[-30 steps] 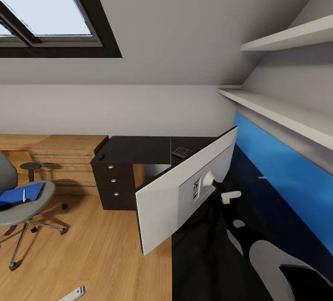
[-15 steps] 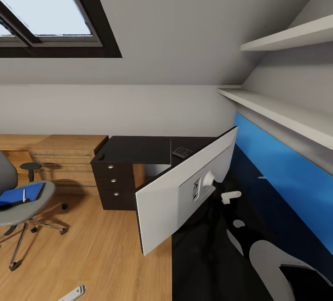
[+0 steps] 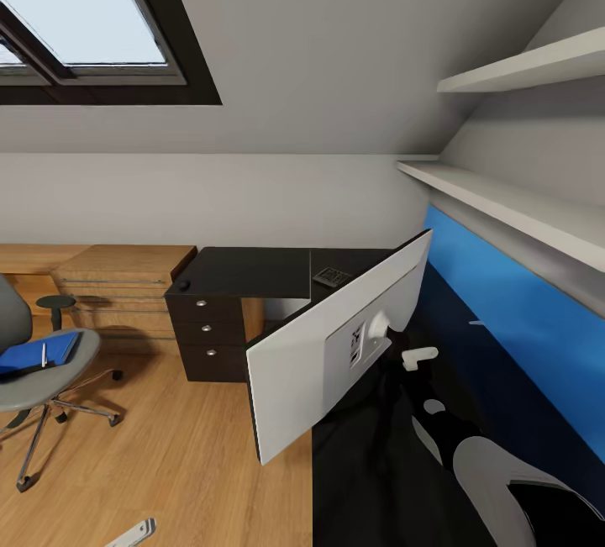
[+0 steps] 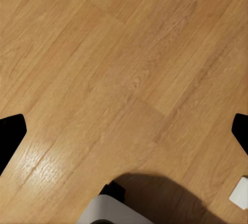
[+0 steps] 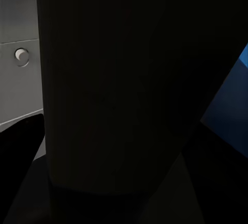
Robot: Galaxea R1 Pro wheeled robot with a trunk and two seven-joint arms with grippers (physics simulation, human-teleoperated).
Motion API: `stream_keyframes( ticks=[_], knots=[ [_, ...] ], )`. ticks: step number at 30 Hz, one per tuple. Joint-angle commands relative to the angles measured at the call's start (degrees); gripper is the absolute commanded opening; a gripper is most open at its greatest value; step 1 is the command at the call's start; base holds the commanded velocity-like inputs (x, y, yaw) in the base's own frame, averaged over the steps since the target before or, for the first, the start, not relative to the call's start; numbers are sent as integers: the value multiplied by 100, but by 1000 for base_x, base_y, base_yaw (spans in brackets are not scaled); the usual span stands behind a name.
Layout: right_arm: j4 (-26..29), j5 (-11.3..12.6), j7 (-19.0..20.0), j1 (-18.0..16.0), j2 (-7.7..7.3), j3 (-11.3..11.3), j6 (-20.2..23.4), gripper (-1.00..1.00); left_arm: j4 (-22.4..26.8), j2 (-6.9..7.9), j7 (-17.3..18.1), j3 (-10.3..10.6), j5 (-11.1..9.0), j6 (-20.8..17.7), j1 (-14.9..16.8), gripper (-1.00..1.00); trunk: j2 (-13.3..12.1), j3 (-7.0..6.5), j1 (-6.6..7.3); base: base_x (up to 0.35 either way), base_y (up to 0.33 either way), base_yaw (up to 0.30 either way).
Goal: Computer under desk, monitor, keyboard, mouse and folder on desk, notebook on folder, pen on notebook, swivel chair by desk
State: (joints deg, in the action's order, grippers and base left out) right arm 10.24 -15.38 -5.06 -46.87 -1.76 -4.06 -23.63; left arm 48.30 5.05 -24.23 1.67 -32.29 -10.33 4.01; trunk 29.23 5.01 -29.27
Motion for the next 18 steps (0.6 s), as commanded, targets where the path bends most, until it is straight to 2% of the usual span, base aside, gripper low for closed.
stream_keyframes(
  ticks=[1, 4, 9, 18],
  knots=[
    [-19, -53, -13, -6, 1, 37, -19, -100, 13, 5, -38, 18, -32, -22, 3, 100, 11, 12, -3, 0, 0, 0],
    [-19, -53, -13, -6, 2, 37, -22, -100, 9, 5, -38, 18, -32, -22, 3, 100, 11, 12, -3, -7, 0, 0],
    [-17, -59, -13, -6, 3, 38, -28, -100, 12, 5, -38, 18, -24, -17, 3, 100, 11, 12, -3, -175, 0, 0],
    [-14, -53, -13, -6, 1, 37, -28, -100, 11, 8, -40, 18, -23, 105, 3, 100, 11, 12, -3, -19, 0, 0]
  ],
)
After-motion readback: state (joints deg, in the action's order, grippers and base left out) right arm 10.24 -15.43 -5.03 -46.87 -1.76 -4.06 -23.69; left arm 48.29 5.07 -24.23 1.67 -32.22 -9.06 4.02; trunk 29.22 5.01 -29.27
